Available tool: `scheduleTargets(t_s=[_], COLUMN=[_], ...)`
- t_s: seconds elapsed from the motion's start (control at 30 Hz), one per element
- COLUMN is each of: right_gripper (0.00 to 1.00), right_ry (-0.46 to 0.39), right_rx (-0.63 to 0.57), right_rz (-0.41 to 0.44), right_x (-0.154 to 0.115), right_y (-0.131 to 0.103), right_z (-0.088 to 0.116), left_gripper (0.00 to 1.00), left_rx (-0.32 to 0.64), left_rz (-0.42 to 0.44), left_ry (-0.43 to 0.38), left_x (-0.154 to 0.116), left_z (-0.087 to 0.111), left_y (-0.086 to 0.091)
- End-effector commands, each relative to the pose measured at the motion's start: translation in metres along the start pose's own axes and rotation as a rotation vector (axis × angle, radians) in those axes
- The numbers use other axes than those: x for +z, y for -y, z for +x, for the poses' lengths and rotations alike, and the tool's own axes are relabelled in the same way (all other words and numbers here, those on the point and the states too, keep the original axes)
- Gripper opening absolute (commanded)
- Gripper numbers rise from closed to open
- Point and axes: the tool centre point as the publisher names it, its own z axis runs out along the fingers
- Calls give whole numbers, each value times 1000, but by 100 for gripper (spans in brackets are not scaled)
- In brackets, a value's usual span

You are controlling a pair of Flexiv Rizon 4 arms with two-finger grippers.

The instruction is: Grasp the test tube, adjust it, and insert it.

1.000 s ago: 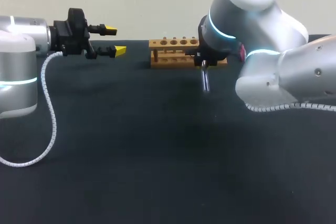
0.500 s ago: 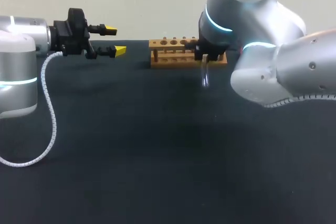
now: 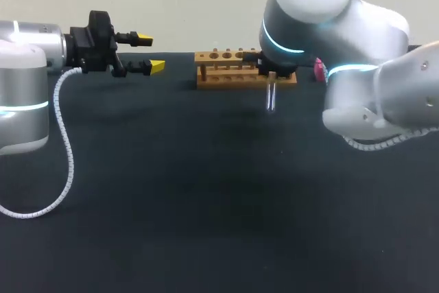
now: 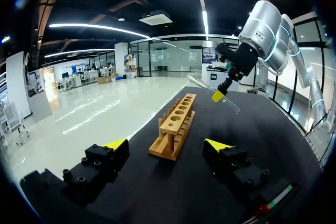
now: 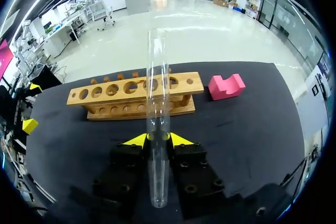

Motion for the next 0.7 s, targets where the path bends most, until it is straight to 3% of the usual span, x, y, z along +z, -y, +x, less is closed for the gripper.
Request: scheduleTargets(t_s=[0.03, 0.4, 0.7], right_gripper=[0, 0, 0], right_ry=[122, 160, 212], right_rx=[15, 18, 19], right_rz=[-4, -26, -13], right_x=[-21, -56, -58], right_y=[10, 19, 24], right_z=[6, 2, 2], left_gripper=[100, 100, 100], left_rx=[-1, -1, -1], left_rz=[4, 4, 4], left_ry=[-2, -2, -2], left_x=[1, 1, 1], left_z=[0, 0, 0], left_y=[-2, -2, -2])
